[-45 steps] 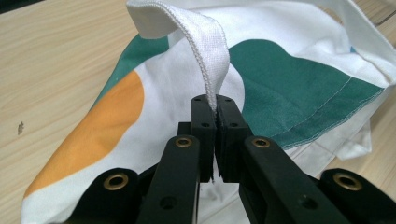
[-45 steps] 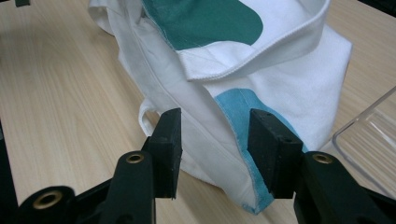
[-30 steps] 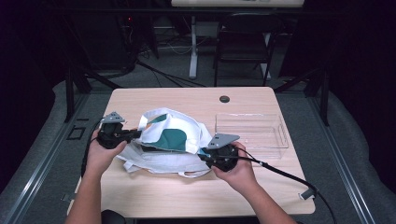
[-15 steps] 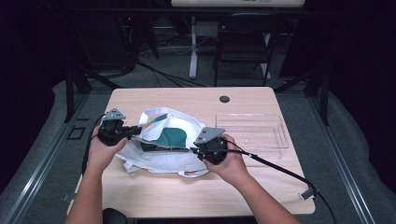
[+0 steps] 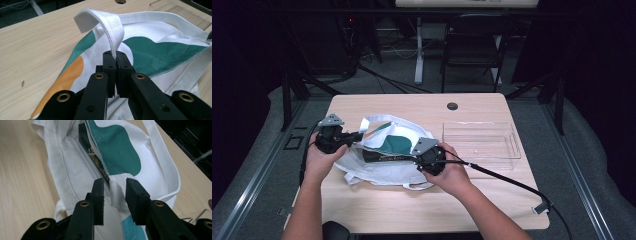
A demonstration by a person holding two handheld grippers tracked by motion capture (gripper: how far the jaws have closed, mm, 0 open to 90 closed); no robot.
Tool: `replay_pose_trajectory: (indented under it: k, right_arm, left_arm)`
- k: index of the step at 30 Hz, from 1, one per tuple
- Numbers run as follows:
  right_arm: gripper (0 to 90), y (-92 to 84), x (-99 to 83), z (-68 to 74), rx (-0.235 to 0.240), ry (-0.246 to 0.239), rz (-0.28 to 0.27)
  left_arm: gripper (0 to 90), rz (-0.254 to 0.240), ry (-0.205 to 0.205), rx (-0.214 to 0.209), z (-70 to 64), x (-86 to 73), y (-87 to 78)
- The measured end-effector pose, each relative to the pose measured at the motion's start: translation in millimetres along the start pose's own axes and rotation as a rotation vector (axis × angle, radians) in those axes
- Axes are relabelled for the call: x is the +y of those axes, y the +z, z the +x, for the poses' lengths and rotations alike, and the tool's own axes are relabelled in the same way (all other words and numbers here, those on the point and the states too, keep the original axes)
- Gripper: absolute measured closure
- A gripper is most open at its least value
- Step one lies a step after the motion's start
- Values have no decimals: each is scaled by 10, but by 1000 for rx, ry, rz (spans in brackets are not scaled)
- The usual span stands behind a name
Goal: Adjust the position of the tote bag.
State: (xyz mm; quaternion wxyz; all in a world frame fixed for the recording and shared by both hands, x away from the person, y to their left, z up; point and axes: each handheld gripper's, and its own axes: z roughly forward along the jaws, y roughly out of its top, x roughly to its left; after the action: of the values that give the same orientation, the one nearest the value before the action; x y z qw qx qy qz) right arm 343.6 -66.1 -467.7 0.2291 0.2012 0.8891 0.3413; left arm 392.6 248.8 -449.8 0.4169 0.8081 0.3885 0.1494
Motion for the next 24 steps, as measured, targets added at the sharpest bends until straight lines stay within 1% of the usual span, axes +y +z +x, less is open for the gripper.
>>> replay_pose_trajectory:
  k: [1,2,4,5,7,9,10,11,14,15,18,24]
  right_arm:
    - [694,7,9,-3,-6,-17,16]
    - [712,39,10,6,-18,-21,14]
    - [721,45,10,8,-21,-22,15]
    - [739,47,14,4,-21,-30,22]
    - [746,49,13,5,-23,-30,21]
    - [785,39,16,7,-34,-42,23]
    - [785,39,16,7,-34,-42,23]
    - [807,25,21,-1,-39,-47,22]
    - [825,18,23,-5,-48,-39,12]
    - [836,13,28,-18,-51,-27,6]
    - [840,7,32,-27,-50,-23,10]
    - [844,-7,45,-57,-49,-15,-7]
  left_arm:
    - [878,2,1,-1,4,0,-6]
    - [877,3,2,0,4,0,-10]
    - [877,-2,3,4,1,-4,-10]
    - [877,2,4,4,0,-4,-12]
    - [877,-1,4,5,-2,-7,-9]
    - [875,0,5,5,-8,-11,-6]
    - [875,0,5,5,-8,-11,-6]
    - [873,5,13,5,-17,-10,-3]
    - [858,7,21,8,-28,-11,6]
    - [847,13,27,14,-39,-12,18]
    - [837,16,27,17,-46,-17,27]
    - [801,24,24,26,-41,-53,37]
